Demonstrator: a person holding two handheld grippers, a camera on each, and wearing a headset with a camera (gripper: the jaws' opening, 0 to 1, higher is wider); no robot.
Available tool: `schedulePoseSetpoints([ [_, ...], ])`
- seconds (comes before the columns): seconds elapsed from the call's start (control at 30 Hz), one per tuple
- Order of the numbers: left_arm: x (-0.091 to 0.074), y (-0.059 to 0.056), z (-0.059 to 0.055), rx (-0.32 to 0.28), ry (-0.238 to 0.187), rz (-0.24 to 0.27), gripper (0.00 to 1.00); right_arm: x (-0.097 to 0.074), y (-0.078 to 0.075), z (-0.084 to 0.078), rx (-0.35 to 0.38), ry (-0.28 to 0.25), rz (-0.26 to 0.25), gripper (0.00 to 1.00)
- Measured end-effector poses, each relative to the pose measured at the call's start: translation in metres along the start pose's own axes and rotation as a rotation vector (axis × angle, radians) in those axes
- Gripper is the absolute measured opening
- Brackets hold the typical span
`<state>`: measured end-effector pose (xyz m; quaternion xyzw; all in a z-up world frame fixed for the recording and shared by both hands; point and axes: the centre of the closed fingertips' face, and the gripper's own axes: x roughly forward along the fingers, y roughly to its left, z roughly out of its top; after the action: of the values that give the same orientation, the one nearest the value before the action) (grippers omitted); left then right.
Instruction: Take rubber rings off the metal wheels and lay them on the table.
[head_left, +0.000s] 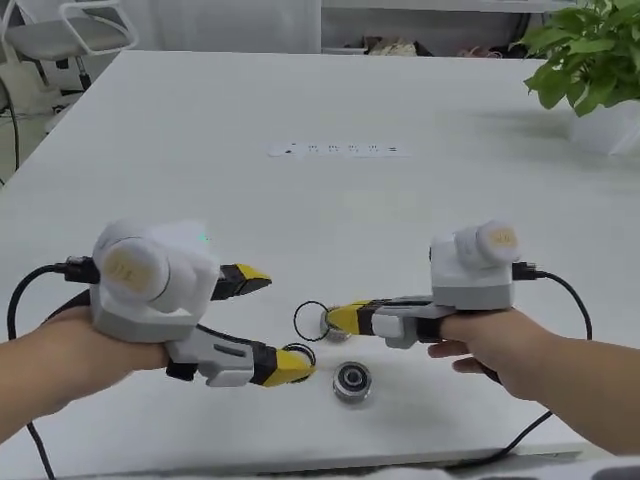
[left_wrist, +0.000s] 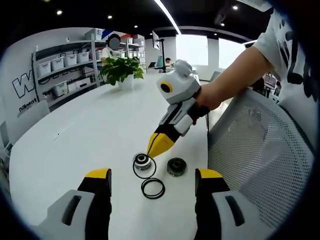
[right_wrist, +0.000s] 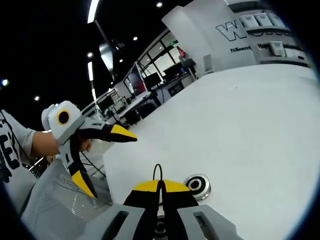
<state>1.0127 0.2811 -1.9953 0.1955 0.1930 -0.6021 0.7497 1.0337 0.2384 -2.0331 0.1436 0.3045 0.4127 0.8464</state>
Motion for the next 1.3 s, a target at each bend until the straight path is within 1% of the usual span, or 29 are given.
schedulePoseSetpoints([
  [0.17,-0.009,-0.001,-0.007,-0.007,0.002,0.012,0.69,0.005,0.005,-0.006,-0.003,0.027,0.016,0.0],
  [0.37,-0.02,-0.001,-0.011,-0.031,-0.005,0.028,0.7,0.012,0.011,-0.015,-0.007,0.064,0.037,0.0],
  [0.53,-0.027,0.003,-0.015,-0.044,-0.009,0.046,0.69,0.017,0.015,-0.021,-0.011,0.091,0.047,0.0],
  [0.73,-0.03,0.005,-0.016,-0.051,-0.012,0.059,0.69,0.02,0.014,-0.027,-0.01,0.115,0.046,0.0],
  [1.0,-0.032,0.004,-0.021,-0.06,-0.004,0.063,0.68,0.023,0.01,-0.033,-0.009,0.138,0.035,0.0],
  [1.3,-0.033,0.005,-0.025,-0.068,0.002,0.068,0.67,0.023,0.005,-0.036,-0.006,0.147,0.019,0.0],
])
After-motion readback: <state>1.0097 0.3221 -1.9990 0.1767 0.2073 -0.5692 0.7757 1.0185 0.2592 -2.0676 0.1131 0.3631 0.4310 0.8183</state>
